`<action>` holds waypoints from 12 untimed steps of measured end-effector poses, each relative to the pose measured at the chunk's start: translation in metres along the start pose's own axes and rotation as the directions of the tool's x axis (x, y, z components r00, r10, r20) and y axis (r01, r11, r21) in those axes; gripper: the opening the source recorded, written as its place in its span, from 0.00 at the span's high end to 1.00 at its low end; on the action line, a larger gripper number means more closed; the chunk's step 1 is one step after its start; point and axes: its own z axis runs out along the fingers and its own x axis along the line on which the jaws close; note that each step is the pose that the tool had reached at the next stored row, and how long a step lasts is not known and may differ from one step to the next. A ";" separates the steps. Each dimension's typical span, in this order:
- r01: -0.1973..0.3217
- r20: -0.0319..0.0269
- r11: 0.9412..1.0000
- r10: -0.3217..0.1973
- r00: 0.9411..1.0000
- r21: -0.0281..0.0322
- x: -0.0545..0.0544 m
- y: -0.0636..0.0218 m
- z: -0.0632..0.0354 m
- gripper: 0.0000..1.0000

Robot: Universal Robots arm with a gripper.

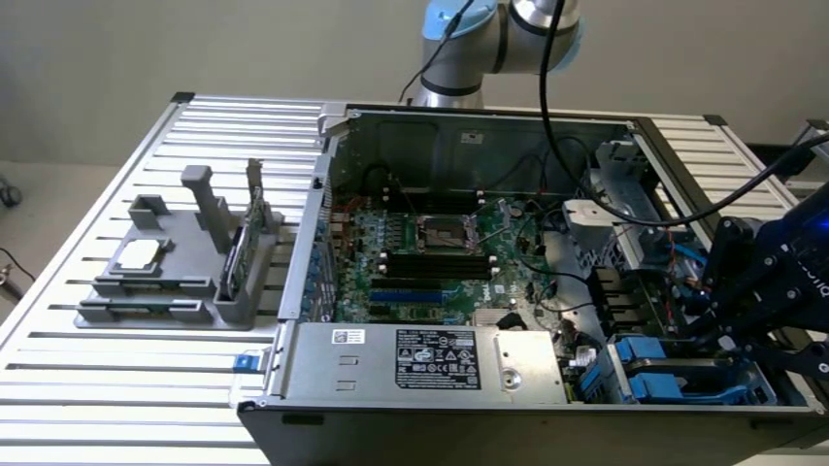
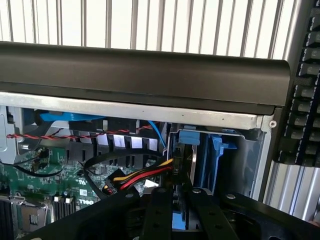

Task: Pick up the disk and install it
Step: 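Insert the first disk wire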

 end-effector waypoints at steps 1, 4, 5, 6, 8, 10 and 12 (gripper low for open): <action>0.000 0.000 1.000 0.000 1.000 0.000 0.000 0.0000 0.0000 0.81; 0.000 0.000 1.000 0.000 1.000 0.001 0.000 -0.0001 -0.0011 0.74; 0.000 0.000 1.000 0.000 1.000 0.001 0.000 -0.0002 -0.0020 0.74; 0.000 0.000 1.000 0.000 1.000 0.001 0.000 -0.0003 -0.0030 0.74; 0.000 0.000 1.000 0.000 1.000 0.001 0.000 -0.0006 -0.0052 0.74; 0.000 0.000 1.000 0.000 1.000 0.001 0.001 -0.0009 -0.0080 0.74; 0.000 0.000 1.000 0.000 1.000 0.002 0.001 -0.0013 -0.0120 0.74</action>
